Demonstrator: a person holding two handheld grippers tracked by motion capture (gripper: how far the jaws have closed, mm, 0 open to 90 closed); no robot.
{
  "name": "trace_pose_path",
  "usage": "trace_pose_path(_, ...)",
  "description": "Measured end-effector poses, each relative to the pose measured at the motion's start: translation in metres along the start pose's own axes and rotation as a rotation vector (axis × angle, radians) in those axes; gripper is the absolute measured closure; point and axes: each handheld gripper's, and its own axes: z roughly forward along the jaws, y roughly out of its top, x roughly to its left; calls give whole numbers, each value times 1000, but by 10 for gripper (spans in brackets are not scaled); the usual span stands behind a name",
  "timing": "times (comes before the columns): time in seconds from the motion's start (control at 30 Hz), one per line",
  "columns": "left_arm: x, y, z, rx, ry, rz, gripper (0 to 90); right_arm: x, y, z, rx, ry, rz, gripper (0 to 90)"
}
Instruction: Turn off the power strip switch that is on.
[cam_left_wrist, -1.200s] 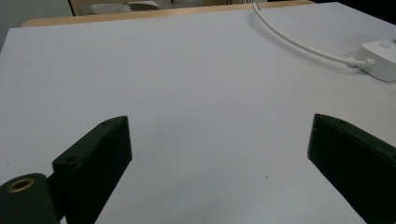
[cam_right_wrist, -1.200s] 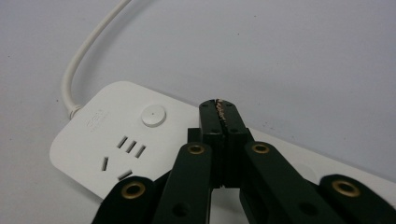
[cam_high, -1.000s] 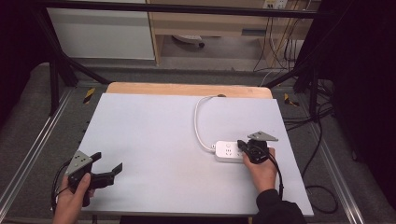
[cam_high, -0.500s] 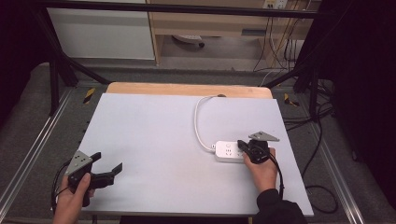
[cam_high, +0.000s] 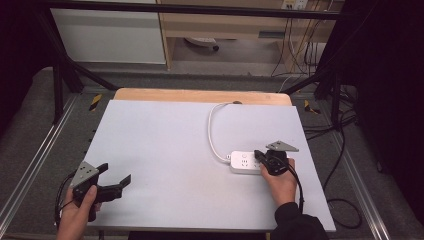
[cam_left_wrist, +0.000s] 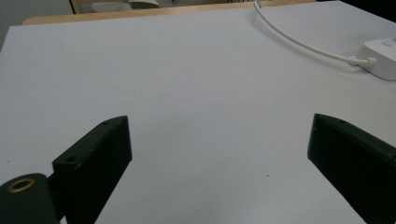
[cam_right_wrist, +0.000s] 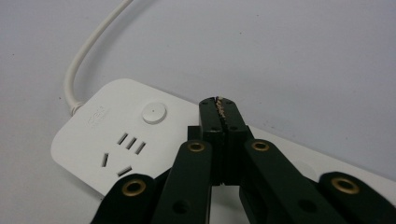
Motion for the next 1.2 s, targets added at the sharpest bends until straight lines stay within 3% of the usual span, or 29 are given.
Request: trace_pose_path(1.2, 1, 0, 0, 3, 4, -1, 64, 0, -1, 0, 2, -3, -11, 900)
